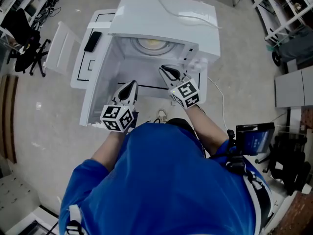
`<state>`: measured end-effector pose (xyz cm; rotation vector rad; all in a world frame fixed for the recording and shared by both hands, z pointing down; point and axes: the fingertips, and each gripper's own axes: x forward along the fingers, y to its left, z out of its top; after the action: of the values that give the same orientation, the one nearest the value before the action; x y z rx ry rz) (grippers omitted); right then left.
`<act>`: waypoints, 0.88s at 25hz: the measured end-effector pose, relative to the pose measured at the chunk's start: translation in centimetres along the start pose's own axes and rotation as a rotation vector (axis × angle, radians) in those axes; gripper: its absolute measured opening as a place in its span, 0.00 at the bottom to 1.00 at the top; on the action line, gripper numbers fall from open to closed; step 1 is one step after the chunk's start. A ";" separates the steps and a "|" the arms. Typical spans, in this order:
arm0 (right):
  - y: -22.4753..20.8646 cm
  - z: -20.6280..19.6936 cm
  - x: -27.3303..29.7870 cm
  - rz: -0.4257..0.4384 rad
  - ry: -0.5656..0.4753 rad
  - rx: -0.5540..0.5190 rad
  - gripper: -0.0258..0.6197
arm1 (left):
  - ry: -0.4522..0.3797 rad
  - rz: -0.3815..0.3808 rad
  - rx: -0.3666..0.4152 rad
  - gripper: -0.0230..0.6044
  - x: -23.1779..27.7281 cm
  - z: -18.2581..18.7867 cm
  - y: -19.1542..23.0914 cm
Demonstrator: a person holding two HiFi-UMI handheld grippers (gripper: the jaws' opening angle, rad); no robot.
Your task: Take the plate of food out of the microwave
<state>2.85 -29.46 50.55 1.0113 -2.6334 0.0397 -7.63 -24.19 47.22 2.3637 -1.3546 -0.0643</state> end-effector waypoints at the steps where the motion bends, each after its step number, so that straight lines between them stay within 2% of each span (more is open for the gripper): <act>1: -0.1 0.1 0.8 0.006 0.015 -0.046 0.09 | 0.002 0.007 -0.001 0.05 0.2 -0.1 0.3; 4: -0.8 0.1 3.1 0.013 0.054 -0.145 0.13 | 0.005 0.017 0.002 0.05 0.5 -0.1 0.6; 14: -3.3 -2.5 9.1 0.031 0.239 -0.367 0.14 | -0.006 0.053 0.021 0.05 -0.3 0.6 1.6; 22: -3.4 -3.5 11.9 0.073 0.329 -0.557 0.14 | -0.011 0.072 0.000 0.05 -0.7 0.6 2.1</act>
<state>-2.19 -39.24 57.15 0.6490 -2.1886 -0.4462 -9.81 -24.74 47.35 2.3158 -1.4437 -0.0567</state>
